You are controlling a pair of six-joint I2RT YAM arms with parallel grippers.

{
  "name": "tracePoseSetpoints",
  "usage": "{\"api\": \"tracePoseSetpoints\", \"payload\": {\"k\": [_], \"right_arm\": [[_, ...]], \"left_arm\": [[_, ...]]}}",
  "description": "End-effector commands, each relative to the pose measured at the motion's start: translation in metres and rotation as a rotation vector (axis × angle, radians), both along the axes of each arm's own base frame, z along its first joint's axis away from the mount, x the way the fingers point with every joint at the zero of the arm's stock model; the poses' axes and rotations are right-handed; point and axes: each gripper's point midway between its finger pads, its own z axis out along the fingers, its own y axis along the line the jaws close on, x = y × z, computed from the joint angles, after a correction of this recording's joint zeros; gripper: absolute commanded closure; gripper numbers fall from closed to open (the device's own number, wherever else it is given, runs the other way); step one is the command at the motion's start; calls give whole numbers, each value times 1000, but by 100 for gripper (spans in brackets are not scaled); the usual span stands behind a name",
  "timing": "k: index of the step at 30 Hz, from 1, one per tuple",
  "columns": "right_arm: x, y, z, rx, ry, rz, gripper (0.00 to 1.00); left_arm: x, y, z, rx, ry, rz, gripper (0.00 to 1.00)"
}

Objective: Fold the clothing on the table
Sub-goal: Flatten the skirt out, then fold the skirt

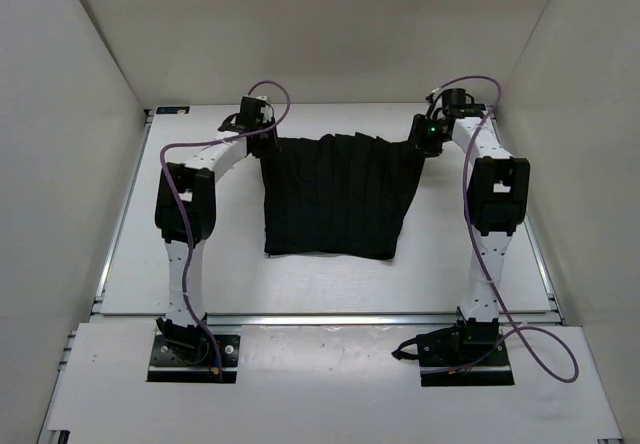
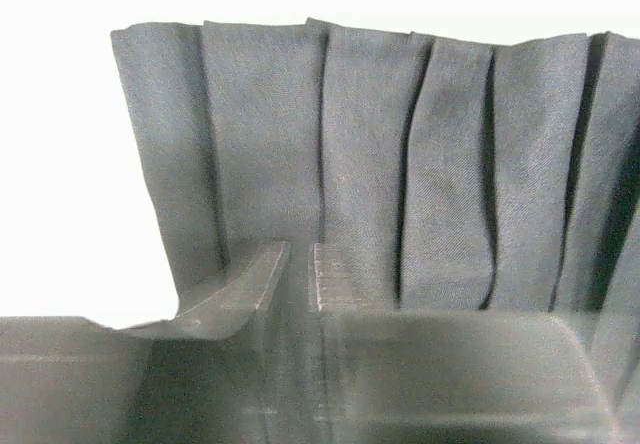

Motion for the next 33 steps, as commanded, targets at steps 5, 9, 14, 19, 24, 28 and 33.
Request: {"api": "tracePoseSetpoints", "payload": {"k": [5, 9, 14, 19, 24, 28, 33], "right_arm": [[-20, -7, 142, 111, -283, -11, 29], [-79, -6, 143, 97, -278, -22, 19], [-163, 16, 94, 123, -171, -22, 15], [-236, 58, 48, 166, -16, 46, 19], [-269, 76, 19, 182, 58, 82, 24], [-262, 73, 19, 201, 34, 61, 28], [-257, 74, 12, 174, 41, 63, 28]], "left_arm": [[-27, -6, 108, 6, -181, -140, 1], [-74, 12, 113, 93, -156, -138, 1], [-147, 21, 90, -15, -97, -100, 1], [-212, 14, 39, -66, 39, -141, 6], [-246, 14, 9, -159, 93, -135, 21], [-254, 18, -3, -168, 112, -123, 27], [-259, 15, -13, -209, 124, -111, 26]]}}
